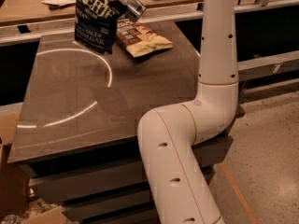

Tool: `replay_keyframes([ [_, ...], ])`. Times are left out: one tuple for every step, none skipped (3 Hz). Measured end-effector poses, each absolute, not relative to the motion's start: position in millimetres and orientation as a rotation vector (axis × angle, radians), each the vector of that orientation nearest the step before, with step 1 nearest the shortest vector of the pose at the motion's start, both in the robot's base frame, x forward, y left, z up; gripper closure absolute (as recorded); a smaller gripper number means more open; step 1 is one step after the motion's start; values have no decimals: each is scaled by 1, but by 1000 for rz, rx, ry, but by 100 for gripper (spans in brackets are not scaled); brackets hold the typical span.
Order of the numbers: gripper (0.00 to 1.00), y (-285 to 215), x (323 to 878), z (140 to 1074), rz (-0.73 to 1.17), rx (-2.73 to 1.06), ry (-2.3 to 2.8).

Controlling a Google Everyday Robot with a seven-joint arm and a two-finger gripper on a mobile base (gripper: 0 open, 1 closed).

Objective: Place redbull can upright

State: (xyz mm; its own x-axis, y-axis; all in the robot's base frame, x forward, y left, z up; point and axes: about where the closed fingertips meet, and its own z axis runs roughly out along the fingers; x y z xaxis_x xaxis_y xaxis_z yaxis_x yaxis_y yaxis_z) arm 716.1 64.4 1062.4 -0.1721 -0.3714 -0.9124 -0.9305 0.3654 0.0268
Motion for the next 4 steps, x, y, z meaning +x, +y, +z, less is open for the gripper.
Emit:
replay_keyframes([
  [100,77,644,1133,704,-1124,1783],
  [100,104,625,1133,771,-1188,1881],
  [100,123,618,1123,818,-1240,1985],
  [100,130,632,1118,846,-1208,2005],
])
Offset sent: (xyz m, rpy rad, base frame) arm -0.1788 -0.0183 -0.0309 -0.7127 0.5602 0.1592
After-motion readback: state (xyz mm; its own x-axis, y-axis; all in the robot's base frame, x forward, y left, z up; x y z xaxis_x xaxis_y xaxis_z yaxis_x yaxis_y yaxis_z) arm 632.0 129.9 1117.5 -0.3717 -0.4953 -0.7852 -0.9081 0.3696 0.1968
